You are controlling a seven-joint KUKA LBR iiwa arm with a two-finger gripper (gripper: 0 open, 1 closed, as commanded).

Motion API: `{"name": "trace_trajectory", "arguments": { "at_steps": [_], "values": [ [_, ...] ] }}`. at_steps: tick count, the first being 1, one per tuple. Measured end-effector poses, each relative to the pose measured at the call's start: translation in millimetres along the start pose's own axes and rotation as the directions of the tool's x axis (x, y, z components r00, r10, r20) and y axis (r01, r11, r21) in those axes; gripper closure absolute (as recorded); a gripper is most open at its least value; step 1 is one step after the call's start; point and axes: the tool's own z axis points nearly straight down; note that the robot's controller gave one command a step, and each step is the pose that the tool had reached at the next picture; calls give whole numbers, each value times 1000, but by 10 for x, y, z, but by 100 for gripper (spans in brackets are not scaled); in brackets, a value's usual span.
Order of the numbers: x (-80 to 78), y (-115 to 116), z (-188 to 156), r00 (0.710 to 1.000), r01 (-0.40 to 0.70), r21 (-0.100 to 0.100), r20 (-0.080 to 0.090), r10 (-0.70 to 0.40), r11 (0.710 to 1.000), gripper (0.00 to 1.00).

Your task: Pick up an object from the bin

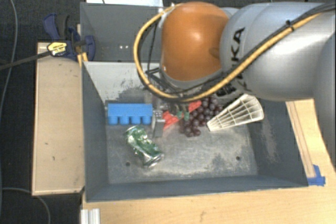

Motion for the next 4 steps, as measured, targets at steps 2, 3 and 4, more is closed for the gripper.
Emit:
{"name": "trace_trajectory", "arguments": {
  "at_steps": [2,3,4],
  "values": [
    [-158,176,518,995,-100,-3,10,100,995,0],
    [-79,592,678,973,-230,-6,9,230,973,0],
    [-428,275,843,979,-203,-6,14,203,979,0]
  ]
}}
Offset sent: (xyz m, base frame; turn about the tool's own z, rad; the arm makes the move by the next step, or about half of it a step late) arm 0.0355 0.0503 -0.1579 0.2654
